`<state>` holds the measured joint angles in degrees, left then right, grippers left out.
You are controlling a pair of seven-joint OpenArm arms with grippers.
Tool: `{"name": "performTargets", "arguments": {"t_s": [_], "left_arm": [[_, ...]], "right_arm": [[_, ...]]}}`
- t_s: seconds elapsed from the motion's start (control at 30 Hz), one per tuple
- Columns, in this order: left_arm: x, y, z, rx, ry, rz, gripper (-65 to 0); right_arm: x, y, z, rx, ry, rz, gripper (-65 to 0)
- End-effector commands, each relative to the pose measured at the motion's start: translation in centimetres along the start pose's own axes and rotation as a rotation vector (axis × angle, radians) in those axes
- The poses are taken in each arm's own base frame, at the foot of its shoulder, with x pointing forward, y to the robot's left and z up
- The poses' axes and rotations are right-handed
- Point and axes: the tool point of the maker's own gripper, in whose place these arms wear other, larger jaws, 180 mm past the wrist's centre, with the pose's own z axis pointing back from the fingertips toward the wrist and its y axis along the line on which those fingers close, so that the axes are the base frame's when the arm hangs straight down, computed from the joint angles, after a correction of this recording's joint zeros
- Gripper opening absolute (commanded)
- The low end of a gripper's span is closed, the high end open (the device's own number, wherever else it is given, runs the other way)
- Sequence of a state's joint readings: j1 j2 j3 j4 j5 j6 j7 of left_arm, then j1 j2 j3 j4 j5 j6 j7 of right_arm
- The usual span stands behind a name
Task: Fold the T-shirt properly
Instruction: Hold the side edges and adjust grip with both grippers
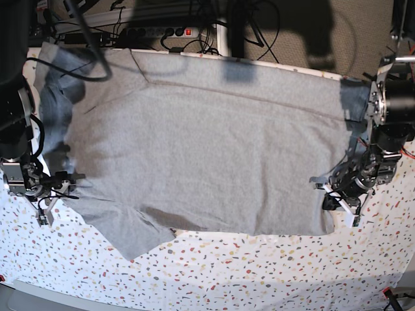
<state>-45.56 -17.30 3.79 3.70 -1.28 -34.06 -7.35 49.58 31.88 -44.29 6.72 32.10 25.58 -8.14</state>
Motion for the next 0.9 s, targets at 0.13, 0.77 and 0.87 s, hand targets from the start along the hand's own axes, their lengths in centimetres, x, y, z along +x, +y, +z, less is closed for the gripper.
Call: {"name": "performTargets", "arguments": {"t_s": [0.13, 0.77, 0.87], "left_arm": [[2.0, 0.5, 0.1, 0.004, -0.036, -0.01, -65.0], [3.2, 0.8, 0.2, 0.017, -0.11, 0.101, -65.0], [4.3, 0.8, 0.1, 0.015, -0.127, 0.096, -65.0]], "right_arm": [[1.0, -0.5, 0.3, -0.007, -0.01, -0.014, -54.3], [2.5, -0.7, 0.4, -0.013, -0.071, 0.014, -65.0], [2.5, -1.1, 0.6, -0.022, -0.065, 0.021, -65.0]]}}
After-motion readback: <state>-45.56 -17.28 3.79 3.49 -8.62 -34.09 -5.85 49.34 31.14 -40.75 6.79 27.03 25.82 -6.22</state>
